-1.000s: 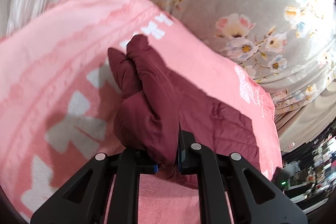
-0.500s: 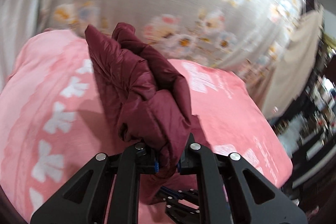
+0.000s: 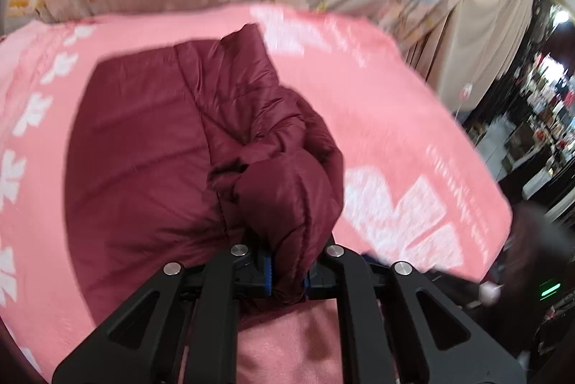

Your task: Fold large clothes

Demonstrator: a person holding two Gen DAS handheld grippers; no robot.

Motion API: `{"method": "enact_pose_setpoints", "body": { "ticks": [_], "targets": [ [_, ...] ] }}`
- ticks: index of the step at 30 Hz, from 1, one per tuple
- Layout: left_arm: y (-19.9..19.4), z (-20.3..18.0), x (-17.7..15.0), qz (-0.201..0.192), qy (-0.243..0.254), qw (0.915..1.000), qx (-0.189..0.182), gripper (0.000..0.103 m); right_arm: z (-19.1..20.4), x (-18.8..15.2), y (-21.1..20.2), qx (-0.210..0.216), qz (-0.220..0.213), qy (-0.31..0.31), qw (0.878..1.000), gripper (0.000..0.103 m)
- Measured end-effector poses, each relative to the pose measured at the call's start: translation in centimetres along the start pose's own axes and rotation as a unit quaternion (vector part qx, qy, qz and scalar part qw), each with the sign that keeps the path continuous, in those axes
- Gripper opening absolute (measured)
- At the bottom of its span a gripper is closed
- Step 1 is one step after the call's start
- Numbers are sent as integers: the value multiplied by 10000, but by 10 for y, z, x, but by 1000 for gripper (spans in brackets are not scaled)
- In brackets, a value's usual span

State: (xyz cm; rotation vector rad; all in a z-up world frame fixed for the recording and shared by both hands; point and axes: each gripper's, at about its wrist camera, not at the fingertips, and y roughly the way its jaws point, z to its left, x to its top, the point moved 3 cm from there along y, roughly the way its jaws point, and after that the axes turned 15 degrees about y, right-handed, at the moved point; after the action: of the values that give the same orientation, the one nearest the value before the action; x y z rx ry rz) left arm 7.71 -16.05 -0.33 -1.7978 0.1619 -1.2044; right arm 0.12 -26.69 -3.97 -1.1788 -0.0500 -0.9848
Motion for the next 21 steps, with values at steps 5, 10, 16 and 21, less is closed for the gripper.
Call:
{"method": "enact_pose_setpoints", "body": {
  "ticks": [5,10,16,21],
  "targets": [
    [34,0,-25,354,-170,9992,-16,19,-1,5,-3,55,-97,98,9999,14],
    [-3,0,-22,-29,-349,9988,-338,45,-6,20,-29,173,-424,198,9988,34],
    [-84,37,-6,-926,-376,9945,305,73,10,62,-46,576,-750,234,9952,54],
    [-115,98,9,-1060,-726,9807,1471,73,41,103,-41,758,-877,176,9931,60]
  ]
}}
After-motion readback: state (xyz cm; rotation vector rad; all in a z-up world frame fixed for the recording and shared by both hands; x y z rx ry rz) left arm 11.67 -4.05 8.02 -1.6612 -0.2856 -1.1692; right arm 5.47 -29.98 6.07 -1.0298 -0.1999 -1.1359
